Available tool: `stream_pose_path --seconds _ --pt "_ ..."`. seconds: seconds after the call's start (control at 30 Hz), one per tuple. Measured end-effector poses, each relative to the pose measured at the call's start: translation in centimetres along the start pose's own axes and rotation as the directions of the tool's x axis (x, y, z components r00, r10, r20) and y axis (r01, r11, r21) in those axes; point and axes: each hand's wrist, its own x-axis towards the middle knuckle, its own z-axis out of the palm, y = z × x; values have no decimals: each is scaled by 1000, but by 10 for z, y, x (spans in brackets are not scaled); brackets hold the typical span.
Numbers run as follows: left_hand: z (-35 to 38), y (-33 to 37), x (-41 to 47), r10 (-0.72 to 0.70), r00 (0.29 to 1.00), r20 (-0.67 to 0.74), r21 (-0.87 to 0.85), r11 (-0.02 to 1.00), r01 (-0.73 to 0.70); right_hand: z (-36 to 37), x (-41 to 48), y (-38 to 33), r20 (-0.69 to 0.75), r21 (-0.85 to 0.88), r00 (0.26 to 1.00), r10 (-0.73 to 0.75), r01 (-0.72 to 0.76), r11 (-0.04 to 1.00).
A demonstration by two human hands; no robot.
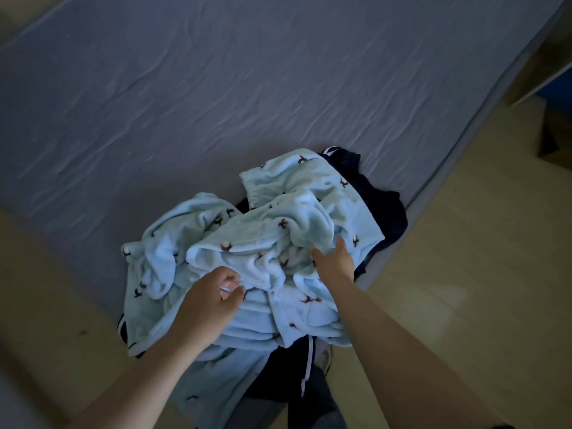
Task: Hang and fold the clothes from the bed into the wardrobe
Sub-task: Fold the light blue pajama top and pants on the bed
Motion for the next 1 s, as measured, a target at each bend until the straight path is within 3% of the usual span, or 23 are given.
stream_pose_path --seconds 0.1,0.37,0.53,0.6,0.7,0.77,0.83,0.9,0.93,1.0 --pt "0 -11 11 -21 1000 6 1 1000 21 13 6 2 -25 82 999 -22 24 996" --pt "5 -2 20 2 1000 0 -55 998 -2 -25 -48 6 27 127 949 -313 307 943" --pt "3 25 25 -51 999 -16 -271 961 45 -66 -90 -7 100 28 878 -467 467 884" --pt "3 40 27 -98 994 49 -378 919 109 -79 -107 -15 114 -6 851 -513 517 856" --pt "-4 65 34 -248 947 204 -539 779 320 -98 -131 -29 138 -7 811 -569 575 818" --pt "-10 78 41 -315 908 277 -546 726 419 -109 -144 -40 183 -29 777 -602 617 787" --pt "-12 88 43 -342 873 349 -555 675 486 -121 -155 -50 224 -54 732 -644 669 741" --pt "-9 96 42 -333 827 454 -620 548 561 -130 -164 -57 253 -55 693 -675 707 705" --pt "-6 99 41 -321 836 445 -646 531 548 -133 -168 -59 267 -54 678 -685 721 691" --pt "-2 103 39 -337 897 285 -607 661 441 -137 -174 -58 294 -51 680 -672 713 699"
